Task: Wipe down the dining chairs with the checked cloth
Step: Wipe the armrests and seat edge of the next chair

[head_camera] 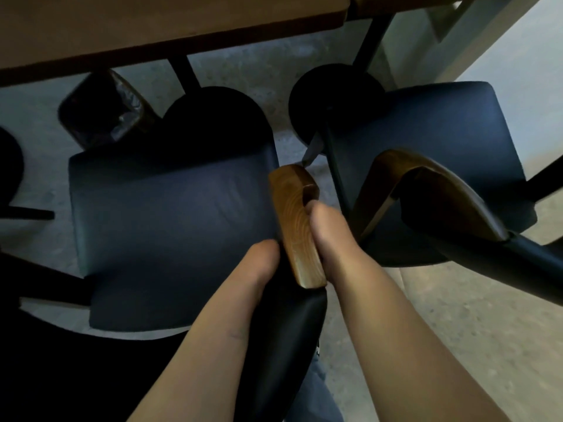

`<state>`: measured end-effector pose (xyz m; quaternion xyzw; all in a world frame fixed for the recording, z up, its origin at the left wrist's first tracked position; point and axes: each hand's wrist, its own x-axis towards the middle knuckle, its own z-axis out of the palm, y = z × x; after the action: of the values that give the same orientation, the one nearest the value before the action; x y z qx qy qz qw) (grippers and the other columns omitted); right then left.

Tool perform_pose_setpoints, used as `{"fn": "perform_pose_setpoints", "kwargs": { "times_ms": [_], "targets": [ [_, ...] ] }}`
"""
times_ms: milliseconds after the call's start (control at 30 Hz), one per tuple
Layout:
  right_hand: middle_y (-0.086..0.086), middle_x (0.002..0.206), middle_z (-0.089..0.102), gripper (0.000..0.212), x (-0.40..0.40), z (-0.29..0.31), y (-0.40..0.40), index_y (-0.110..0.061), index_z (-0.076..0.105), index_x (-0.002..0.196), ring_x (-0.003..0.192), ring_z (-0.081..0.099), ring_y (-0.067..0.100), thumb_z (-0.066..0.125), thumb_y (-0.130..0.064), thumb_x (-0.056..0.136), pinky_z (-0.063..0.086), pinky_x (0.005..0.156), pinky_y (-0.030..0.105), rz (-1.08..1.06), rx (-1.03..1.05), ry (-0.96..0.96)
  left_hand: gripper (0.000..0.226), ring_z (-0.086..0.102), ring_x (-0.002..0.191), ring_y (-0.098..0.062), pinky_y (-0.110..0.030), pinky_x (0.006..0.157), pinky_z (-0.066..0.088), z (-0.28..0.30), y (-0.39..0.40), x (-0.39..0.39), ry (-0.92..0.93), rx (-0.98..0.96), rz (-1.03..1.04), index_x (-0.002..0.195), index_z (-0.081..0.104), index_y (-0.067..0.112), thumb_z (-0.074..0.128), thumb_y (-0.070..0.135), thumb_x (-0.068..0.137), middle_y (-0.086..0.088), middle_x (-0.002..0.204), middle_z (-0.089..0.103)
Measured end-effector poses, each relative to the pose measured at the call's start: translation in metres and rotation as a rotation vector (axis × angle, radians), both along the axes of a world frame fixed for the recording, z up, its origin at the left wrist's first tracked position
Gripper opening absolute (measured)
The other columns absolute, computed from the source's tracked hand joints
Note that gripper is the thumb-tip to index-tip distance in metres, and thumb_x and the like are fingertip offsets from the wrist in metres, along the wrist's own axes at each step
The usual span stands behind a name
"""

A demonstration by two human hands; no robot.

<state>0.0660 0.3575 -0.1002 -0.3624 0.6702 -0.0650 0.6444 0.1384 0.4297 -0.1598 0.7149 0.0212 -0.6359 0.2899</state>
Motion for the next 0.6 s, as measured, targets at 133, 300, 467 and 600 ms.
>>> {"fn": "perform_pose_setpoints", "kwargs": {
  "times_ms": [133, 300, 467, 600],
  "targets": [
    [0.013, 0.068, 0.05, 0.033, -0.01, 0.02, 0.021, -0.013, 0.057, 0.071, 0.066, 0.048, 0.027, 0.038, -0.016, 0.097, 0.037, 0.062, 0.025, 0.059, -0.23, 0.008, 0.027, 0.068, 0.069, -0.024, -0.025, 0.056, 0.051, -0.004, 0.002, 0.004, 0.065, 0.016, 0.075, 0.086, 0.071, 0.009, 0.046, 0.013, 0.094, -0.013, 0.081, 0.073],
    [-0.009, 0.13, 0.057, 0.044, -0.025, 0.048, 0.057, -0.017, 0.063, 0.122, 0.134, 0.039, 0.006, 0.034, -0.025, 0.09, 0.031, 0.112, 0.027, 0.838, -1.002, 0.144, 0.022, 0.069, 0.066, -0.022, -0.02, 0.052, 0.052, 0.001, 0.013, 0.014, 0.082, -0.027, 0.072, 0.091, 0.071, 0.007, 0.053, 0.018, 0.095, -0.014, 0.082, 0.072],
    [0.008, 0.138, 0.052, 0.042, 0.009, 0.049, 0.019, -0.011, 0.059, 0.126, 0.144, 0.017, 0.025, 0.033, -0.027, 0.097, -0.001, 0.118, 0.043, 1.995, -0.902, 0.348, 0.02, 0.057, 0.095, -0.011, -0.029, 0.086, 0.044, -0.007, 0.043, 0.029, -0.074, -0.15, -0.284, 0.101, 0.066, 0.026, 0.05, 0.014, 0.098, 0.0, 0.114, 0.063],
    [0.017, 0.121, 0.06, 0.036, 0.065, 0.032, -0.024, -0.005, 0.063, 0.112, 0.113, 0.053, 0.034, 0.038, -0.026, 0.096, 0.036, 0.098, 0.04, 2.253, -0.957, 0.628, 0.036, 0.039, 0.132, -0.016, -0.029, 0.11, 0.024, -0.012, 0.042, 0.029, -0.292, -0.238, -0.498, 0.138, 0.048, 0.027, 0.041, 0.021, 0.103, 0.003, 0.149, 0.041]
  ]
}}
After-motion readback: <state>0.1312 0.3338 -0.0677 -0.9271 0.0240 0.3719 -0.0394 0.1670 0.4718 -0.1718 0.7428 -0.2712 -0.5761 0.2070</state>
